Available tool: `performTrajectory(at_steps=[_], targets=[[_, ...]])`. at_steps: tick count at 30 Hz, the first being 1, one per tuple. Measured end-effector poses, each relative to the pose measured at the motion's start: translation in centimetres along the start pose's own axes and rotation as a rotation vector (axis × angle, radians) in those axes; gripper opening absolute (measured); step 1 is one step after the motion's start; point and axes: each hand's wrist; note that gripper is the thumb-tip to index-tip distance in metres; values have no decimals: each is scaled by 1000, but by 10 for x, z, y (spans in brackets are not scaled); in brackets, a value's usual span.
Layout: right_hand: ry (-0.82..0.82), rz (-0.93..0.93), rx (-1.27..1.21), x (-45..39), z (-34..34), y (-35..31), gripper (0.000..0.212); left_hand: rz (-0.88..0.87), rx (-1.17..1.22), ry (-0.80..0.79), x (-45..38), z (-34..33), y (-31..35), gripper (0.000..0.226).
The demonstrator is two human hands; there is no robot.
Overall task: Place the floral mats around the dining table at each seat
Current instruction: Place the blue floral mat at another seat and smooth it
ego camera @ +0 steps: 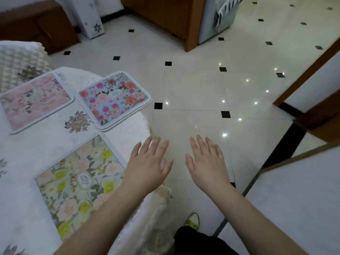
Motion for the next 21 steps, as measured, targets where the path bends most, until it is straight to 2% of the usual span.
performTrajectory(at_steps=[6, 9, 15, 21], targets=[[-40, 29, -55, -39, 26, 57, 68, 39, 13, -29, -47, 15, 48, 81], [-44, 32, -65, -57, 38, 77, 63, 62, -6, -40, -65, 24, 64, 79], [19, 13, -83, -87, 57, 102, 82, 73, -19, -36, -105, 36, 82, 70], [26, 31, -85, -116, 79, 112, 82, 60, 4, 1, -148, 38, 81, 74]])
Point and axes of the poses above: each hand's wrist, its own x-axis away from the middle knuckle, its own z-axis out of the back of the hand, y = z × x, and after that the axes turned 15 degrees about -x, right-handed
